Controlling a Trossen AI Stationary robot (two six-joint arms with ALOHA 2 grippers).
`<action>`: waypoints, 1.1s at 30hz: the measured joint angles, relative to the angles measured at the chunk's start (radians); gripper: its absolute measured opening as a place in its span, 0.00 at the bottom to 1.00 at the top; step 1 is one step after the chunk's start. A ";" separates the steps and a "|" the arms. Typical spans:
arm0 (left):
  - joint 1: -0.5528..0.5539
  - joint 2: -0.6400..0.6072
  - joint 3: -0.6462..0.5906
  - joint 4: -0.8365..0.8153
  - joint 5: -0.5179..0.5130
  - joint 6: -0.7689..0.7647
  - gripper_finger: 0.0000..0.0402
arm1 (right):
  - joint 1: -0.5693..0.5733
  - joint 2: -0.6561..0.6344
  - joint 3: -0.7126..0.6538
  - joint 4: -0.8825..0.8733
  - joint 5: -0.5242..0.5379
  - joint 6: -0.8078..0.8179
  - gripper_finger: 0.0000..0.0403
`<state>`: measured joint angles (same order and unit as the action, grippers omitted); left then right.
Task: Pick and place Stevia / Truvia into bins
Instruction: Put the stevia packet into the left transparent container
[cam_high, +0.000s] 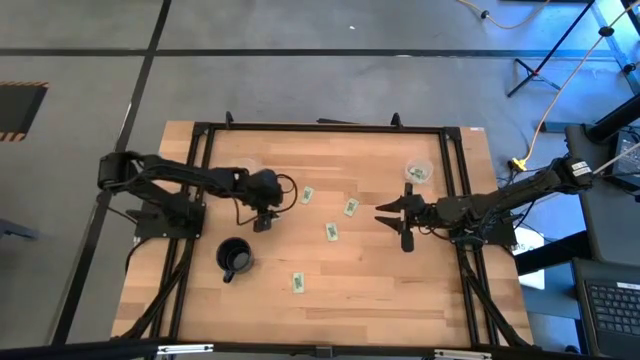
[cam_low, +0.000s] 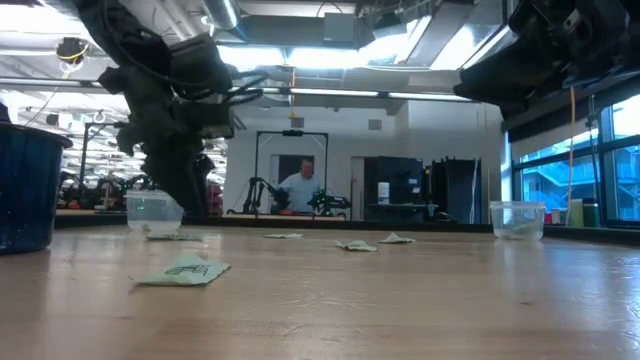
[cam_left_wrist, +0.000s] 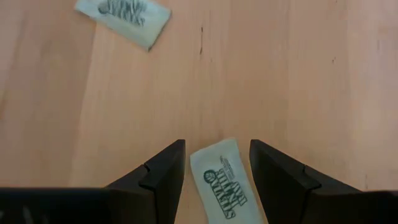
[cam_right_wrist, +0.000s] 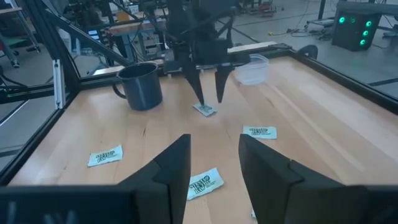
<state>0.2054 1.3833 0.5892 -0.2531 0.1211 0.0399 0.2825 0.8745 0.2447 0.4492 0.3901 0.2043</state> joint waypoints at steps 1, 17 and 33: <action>0.000 0.008 0.000 0.003 0.000 0.000 0.44 | 0.000 0.000 0.000 -0.001 0.000 0.000 0.34; -0.001 0.115 0.004 0.009 -0.061 0.000 0.44 | 0.000 0.000 0.000 -0.007 0.000 -0.004 0.34; 0.000 0.120 0.002 0.007 -0.071 -0.026 0.24 | 0.000 0.000 0.000 -0.018 0.000 -0.031 0.34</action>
<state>0.2058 1.5032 0.5911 -0.2459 0.0502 0.0143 0.2825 0.8745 0.2447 0.4310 0.3901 0.1738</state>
